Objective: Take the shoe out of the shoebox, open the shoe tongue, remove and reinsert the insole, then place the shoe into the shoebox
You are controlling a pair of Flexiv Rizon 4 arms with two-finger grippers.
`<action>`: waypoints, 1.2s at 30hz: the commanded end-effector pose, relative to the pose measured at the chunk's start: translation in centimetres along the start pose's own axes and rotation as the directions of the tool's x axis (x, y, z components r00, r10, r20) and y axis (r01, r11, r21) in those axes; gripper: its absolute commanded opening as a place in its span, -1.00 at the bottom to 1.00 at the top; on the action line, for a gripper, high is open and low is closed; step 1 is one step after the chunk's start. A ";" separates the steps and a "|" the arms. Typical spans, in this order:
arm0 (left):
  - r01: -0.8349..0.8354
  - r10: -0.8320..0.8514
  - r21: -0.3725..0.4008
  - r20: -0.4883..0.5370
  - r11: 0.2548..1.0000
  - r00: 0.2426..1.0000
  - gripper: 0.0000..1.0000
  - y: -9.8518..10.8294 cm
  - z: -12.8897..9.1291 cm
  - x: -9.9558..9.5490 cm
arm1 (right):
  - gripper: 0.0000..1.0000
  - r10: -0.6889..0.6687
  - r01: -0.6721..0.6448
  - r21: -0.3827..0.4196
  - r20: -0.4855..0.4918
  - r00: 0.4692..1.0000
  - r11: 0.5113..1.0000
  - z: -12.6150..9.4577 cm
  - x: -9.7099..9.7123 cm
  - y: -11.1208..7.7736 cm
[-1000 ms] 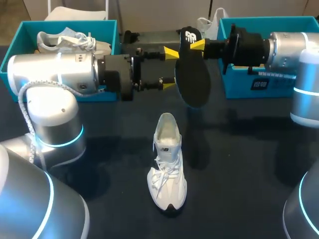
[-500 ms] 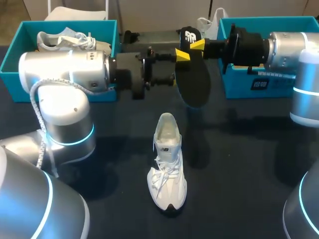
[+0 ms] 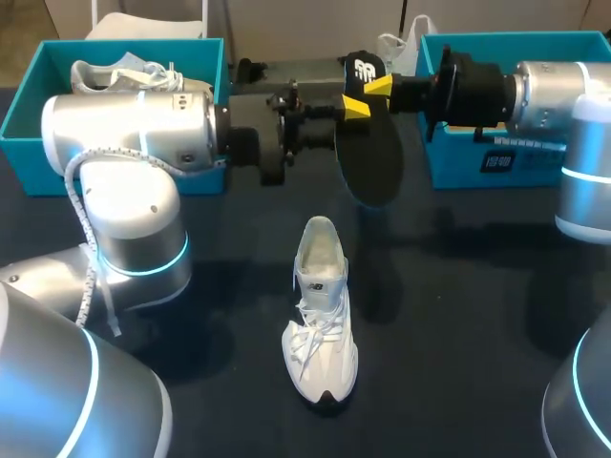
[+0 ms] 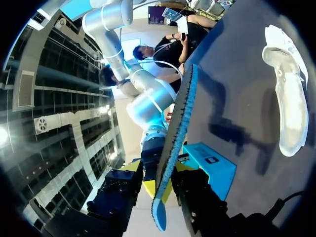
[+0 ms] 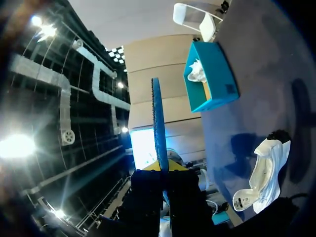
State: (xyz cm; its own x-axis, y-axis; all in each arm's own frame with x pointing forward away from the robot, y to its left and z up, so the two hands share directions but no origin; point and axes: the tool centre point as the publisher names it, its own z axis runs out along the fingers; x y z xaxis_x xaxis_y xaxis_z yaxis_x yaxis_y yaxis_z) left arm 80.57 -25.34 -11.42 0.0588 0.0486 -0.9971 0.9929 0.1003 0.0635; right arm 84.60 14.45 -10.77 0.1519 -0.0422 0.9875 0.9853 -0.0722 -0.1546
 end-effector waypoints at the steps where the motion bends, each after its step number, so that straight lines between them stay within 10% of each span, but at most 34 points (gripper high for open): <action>1: -0.001 0.001 -0.003 -0.002 1.000 1.000 -0.40 0.1 0.3 -0.2 | -1.00 0.002 -0.002 0.000 0.004 1.000 1.000 0.0 0.0 0.0; 28: -0.005 0.005 -0.002 -0.018 1.000 1.000 -1.00 0.2 0.8 0.1 | -1.00 0.005 -0.005 0.003 -0.001 1.000 1.000 0.0 0.1 0.0; 30: -0.006 0.006 0.000 -0.016 1.000 1.000 -1.00 0.0 0.5 0.0 | -0.04 0.004 -0.004 -0.004 0.000 1.000 1.000 -0.1 0.1 -0.1; 31: -0.007 0.007 0.000 -0.017 1.000 1.000 -1.00 -0.1 0.3 0.0 | 1.00 0.005 -0.005 -0.005 -0.001 1.000 1.000 -0.2 0.1 -0.1; 36: 0.009 -0.010 -0.019 -0.047 1.000 0.999 -1.00 0.0 -1.7 0.3 | 1.00 -0.011 0.011 -0.032 0.000 1.000 0.999 -1.0 0.4 -0.4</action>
State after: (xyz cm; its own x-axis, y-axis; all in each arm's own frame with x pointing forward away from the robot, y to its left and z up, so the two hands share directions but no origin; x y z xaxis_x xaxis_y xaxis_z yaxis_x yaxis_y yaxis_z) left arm 81.11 -25.22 -11.86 0.0553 0.0739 -0.9957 0.9911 0.1166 0.0637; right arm 84.88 13.92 -10.68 0.1426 -0.0451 0.9887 0.9853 -0.0883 -0.1462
